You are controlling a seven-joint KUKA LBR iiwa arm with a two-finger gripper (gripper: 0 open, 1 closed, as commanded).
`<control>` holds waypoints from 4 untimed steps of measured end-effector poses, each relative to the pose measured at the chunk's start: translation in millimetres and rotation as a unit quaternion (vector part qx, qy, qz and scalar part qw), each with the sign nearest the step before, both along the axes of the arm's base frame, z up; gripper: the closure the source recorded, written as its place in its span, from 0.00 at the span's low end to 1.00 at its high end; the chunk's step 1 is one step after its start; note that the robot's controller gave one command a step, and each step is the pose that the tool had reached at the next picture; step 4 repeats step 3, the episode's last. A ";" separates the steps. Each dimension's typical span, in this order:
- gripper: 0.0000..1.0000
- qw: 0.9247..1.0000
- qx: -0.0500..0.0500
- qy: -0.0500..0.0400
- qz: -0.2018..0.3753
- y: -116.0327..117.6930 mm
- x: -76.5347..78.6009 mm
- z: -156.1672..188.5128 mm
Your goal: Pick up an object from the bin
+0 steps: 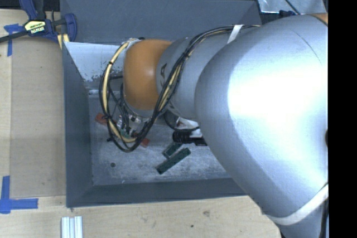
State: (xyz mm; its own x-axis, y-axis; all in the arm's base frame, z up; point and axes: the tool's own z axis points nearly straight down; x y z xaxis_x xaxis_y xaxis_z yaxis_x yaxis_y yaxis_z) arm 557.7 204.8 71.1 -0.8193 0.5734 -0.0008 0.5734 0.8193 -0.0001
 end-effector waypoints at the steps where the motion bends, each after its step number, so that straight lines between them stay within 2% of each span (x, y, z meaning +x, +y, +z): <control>1: 1.00 1.000 0.001 -0.002 0.000 -0.7 1.1 26.8; 2: 1.00 1.000 0.001 -0.003 0.001 -0.9 3.2 93.0; 4: 1.00 1.000 0.001 -0.002 0.002 -1.3 4.2 104.5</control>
Offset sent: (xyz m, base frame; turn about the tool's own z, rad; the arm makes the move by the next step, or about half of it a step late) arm -0.0001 -0.0001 0.0252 0.0000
